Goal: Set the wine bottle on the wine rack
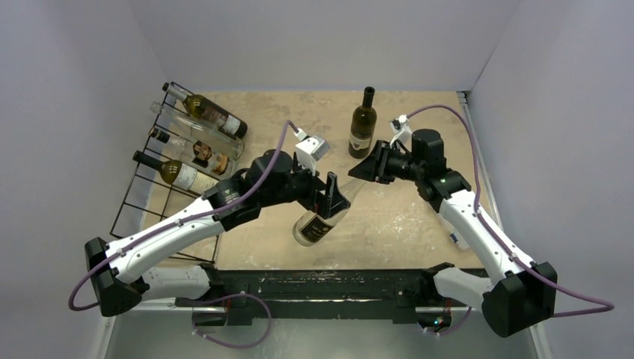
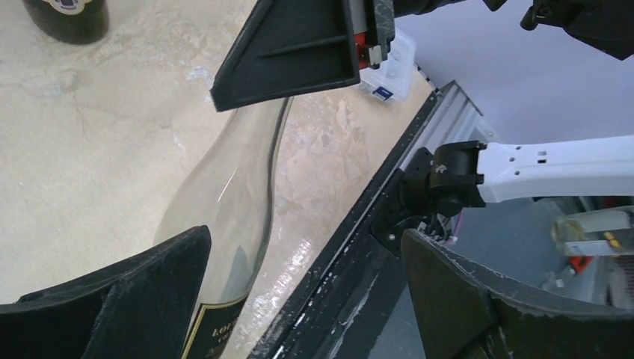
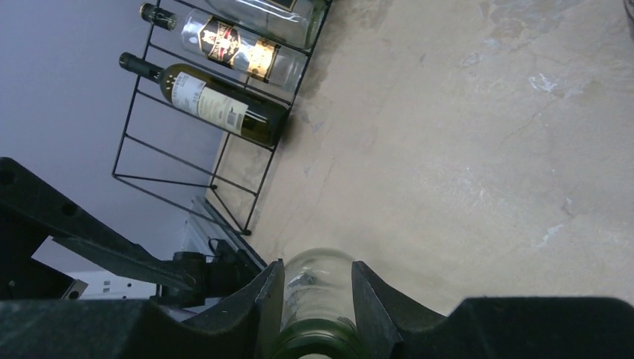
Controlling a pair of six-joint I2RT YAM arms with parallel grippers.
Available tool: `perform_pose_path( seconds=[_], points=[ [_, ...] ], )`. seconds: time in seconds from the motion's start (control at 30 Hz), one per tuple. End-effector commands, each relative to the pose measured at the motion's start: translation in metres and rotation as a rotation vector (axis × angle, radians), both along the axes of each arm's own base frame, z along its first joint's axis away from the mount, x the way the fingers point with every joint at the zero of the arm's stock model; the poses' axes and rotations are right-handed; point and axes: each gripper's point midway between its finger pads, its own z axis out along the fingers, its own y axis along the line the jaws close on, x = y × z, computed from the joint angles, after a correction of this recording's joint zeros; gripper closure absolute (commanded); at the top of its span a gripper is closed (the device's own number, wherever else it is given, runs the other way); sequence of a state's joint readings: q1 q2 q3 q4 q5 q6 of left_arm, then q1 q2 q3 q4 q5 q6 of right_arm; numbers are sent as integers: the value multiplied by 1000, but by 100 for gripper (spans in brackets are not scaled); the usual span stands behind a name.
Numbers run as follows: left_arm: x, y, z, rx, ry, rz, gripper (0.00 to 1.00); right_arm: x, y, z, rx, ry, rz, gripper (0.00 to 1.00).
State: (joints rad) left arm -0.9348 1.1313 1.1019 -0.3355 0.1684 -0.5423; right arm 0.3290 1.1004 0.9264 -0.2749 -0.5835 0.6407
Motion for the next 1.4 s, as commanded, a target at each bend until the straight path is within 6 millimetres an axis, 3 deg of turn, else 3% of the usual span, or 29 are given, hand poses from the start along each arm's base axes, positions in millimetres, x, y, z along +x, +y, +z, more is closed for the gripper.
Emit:
perform_pose_path(
  seconds=[0.0,0.1,0.3,0.7,1.03,1.2,1.37],
  points=[
    [21,3,0,162,-168,70,0,-13,23,54,189,-107,150,100],
    [25,1,-6,198,-182,70,0,-16,24,50,188,-95,179,100],
    [36,-15,6,188,-283,59,1,-23,27,45,189,-73,230,100],
    [40,-63,-14,140,-144,39,8,-28,31,55,244,-65,259,100],
    [53,-69,-34,279,-132,66,29,-30,31,54,245,-68,276,100],
    [55,-70,-37,307,-136,79,30,-33,32,55,248,-71,292,100],
    [58,-66,-39,315,-127,112,24,-33,32,59,251,-80,296,100]
  ],
)
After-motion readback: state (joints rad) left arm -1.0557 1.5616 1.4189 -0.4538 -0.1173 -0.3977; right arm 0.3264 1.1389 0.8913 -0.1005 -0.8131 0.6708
